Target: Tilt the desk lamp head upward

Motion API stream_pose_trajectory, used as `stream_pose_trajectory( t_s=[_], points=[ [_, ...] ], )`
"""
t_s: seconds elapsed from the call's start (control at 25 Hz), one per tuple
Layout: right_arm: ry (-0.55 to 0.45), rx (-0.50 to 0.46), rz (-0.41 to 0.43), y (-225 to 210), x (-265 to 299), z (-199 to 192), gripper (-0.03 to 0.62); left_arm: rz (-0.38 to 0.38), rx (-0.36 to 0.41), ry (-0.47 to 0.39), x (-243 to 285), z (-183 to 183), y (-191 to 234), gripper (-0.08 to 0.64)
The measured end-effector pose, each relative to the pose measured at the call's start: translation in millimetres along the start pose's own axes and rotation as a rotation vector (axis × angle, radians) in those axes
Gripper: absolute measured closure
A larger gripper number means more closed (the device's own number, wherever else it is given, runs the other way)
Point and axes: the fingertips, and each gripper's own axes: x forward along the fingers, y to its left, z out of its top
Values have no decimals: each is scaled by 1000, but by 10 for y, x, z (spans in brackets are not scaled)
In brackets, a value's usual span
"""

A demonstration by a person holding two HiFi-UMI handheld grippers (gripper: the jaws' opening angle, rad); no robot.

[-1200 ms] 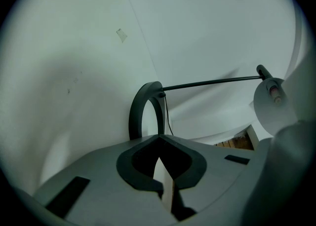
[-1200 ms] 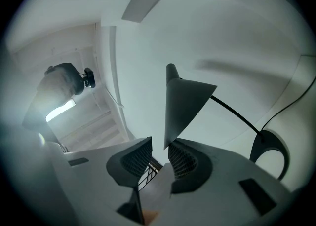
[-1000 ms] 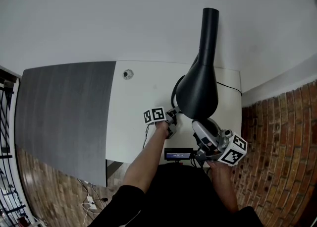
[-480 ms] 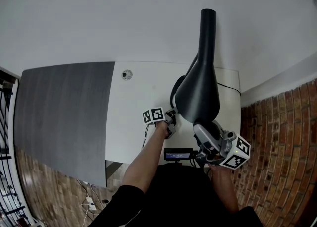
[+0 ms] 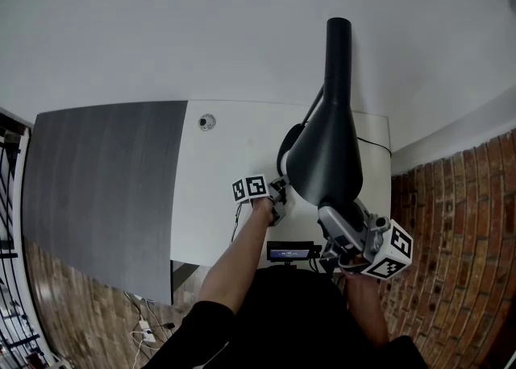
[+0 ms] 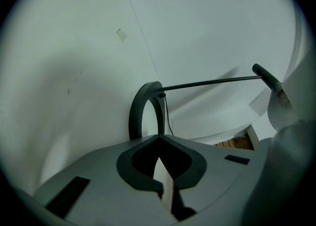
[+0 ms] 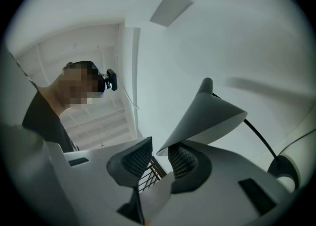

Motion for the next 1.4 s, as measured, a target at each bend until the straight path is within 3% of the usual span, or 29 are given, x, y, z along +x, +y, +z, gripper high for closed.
stream_pose_trajectory(
  t_s=[0.6, 1.4],
  points=[
    [-30, -73, 55, 284, 106, 277, 486, 0, 2, -1, 5, -8, -7, 551],
    [-52, -89, 83, 390, 193, 457, 485, 4, -3, 4, 22, -14, 11, 551]
  ],
)
